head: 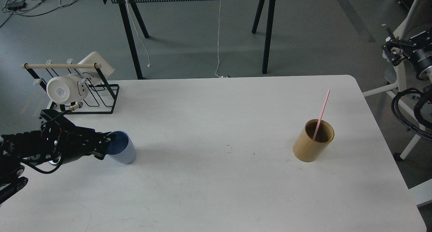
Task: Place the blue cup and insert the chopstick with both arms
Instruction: 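Grasp the light blue cup with the left gripper, then carry the blue cup toward the tan cup and set it down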
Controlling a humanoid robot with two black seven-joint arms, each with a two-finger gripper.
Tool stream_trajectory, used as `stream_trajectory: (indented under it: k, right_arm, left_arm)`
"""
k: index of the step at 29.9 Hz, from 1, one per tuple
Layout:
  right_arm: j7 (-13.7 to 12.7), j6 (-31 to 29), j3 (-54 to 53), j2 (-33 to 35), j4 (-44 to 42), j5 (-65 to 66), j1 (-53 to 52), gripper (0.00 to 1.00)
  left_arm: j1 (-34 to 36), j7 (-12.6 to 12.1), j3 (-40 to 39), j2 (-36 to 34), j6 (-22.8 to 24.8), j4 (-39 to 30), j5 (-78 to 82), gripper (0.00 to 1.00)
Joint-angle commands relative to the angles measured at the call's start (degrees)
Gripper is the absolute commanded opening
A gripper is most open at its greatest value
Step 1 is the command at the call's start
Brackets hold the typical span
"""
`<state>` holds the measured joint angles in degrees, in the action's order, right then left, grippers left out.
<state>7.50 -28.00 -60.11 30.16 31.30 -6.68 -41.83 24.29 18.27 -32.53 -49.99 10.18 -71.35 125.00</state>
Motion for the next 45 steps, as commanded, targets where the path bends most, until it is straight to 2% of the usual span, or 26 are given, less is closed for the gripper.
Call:
stream_trajectory:
  k: [1,3,9,15,17,19,21,23,24,28,36,39,42,45]
  right_arm:
    - [0.06,0.00,-0.01,0.08,-0.10,0.00,-0.01,0.99]
    - [0.06,0.00,-0.01,0.08,-0.10,0.00,-0.01,0.99]
    - [0.15,0.00,-0.09,0.08,-0.28,0.00,-0.01,0.99]
    - [0.06,0.00,-0.62,0.17,-0.28,0.09,-3.16,0.99]
    - [-0.02,0.00,-0.10,0.25,-0.63,0.17,-6.84,0.99]
    - [-0.29,0.00,0.08,0.17,-0.72,0.35,-9.14,0.99]
    - [-0.38,0.00,0.17,0.17,-0.54,0.53,-10.20,0.99]
    - [-0.38,0.00,0.17,0.17,-0.28,0.61,-10.99,0.99]
    - [-0.46,0.00,0.26,0.17,-0.19,0.61,-11.34,0.99]
    - [-0.47,0.00,0.17,0.17,-0.19,0.61,-11.52,0.99]
    - [-0.47,0.00,0.17,0.25,-0.19,0.61,-11.17,0.99]
    - [-0.47,0.00,0.17,0.25,-0.19,0.61,-11.17,0.99]
    - [-0.47,0.00,0.17,0.17,-0.19,0.61,-11.08,0.99]
    - [-0.47,0.00,0.26,0.17,-0.19,0.61,-11.25,0.99]
  left_arm:
    - [2.95,2.99,-0.16,0.42,3.35,-1.33,-0.11,0.04]
    - [5.06,4.05,-0.42,0.33,6.42,-2.30,-0.55,0.04]
    - [13.32,3.44,-0.16,3.31,17.82,-8.09,-2.05,0.04]
    - [23.51,-1.39,0.63,17.01,17.82,-10.57,-1.78,0.04]
    - [25.19,-3.66,0.89,23.07,17.82,-9.96,-1.00,0.04]
    - [25.55,-8.31,2.38,29.57,17.82,-9.69,0.00,0.04]
    - [25.63,-14.89,5.62,35.81,17.82,-8.12,0.00,0.04]
    - [25.28,-18.95,8.52,40.13,17.82,-5.66,0.00,0.04]
    - [25.20,-19.93,9.93,42.06,17.82,-4.52,0.00,0.04]
    - [25.19,-20.11,14.33,44.89,17.82,-2.92,0.00,0.05]
    - [23.53,-20.02,15.13,43.67,17.82,-1.43,0.00,0.05]
    - [22.65,-19.15,15.31,43.49,17.82,-1.43,0.00,0.06]
    - [21.59,-16.95,15.40,42.35,17.82,-1.43,0.00,0.05]
    - [21.33,-16.95,15.40,41.56,17.82,-1.43,0.00,0.06]
